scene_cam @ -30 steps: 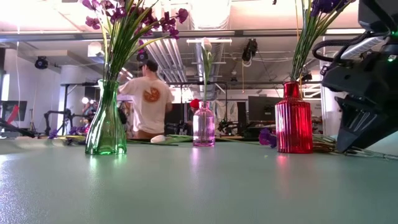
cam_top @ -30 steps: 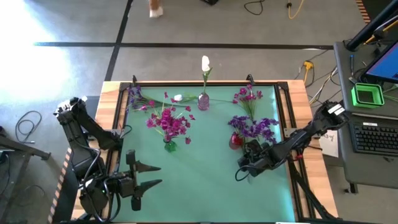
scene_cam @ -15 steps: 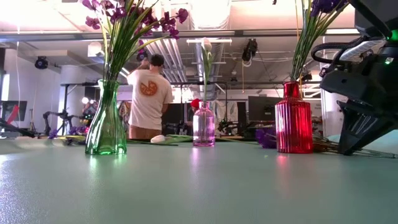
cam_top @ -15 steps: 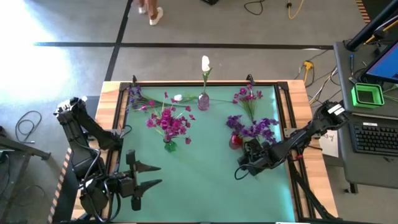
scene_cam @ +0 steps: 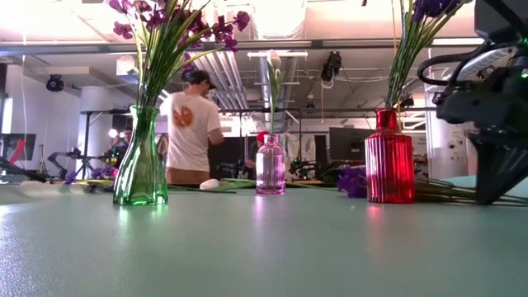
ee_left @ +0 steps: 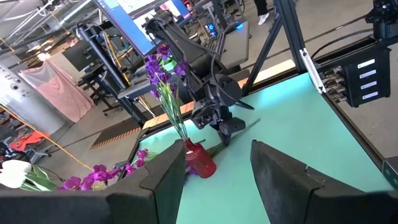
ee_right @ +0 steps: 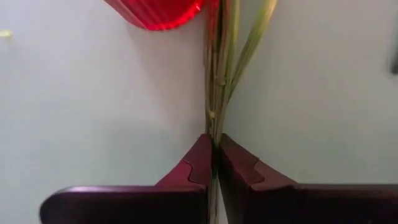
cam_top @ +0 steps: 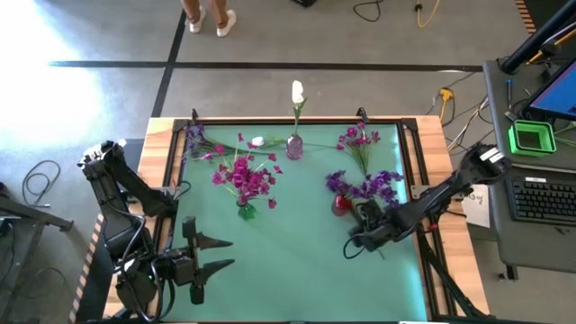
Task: Sort flowers into vase by color
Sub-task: Put the bottom violet flowers into the red flower vase
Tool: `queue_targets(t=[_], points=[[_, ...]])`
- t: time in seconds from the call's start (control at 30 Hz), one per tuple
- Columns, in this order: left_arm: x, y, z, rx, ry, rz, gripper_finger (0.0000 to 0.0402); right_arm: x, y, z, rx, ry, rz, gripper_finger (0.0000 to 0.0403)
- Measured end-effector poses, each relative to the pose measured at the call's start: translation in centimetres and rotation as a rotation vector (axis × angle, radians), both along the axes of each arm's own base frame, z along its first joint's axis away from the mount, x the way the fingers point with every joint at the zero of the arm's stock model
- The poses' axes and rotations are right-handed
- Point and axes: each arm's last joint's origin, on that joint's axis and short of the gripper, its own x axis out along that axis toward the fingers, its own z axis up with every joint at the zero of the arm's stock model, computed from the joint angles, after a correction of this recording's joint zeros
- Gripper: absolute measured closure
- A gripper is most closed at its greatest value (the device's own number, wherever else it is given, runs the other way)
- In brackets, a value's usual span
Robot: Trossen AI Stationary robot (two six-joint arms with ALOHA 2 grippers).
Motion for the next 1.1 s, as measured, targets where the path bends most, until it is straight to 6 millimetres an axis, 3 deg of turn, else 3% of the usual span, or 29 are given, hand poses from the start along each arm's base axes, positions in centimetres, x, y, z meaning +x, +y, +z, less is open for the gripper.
queue_targets(t=[0.5,0.9,1.1], points=[[0.0,0.0,0.0,0.001,0.001,0.000,0.0232,-1.8,-0.1,1.2,0.146,0.170,0.134,0.0390],[0.0,0.0,-0.1,0.007,0.004,-0.001,0.0232,-2.0,0.4,1.1,0.084,0.141,0.145,0.0389],[0.0,0.0,-0.1,0.006,0.004,-0.001,0.0232,-2.0,0.4,1.1,0.079,0.145,0.153,0.0348]])
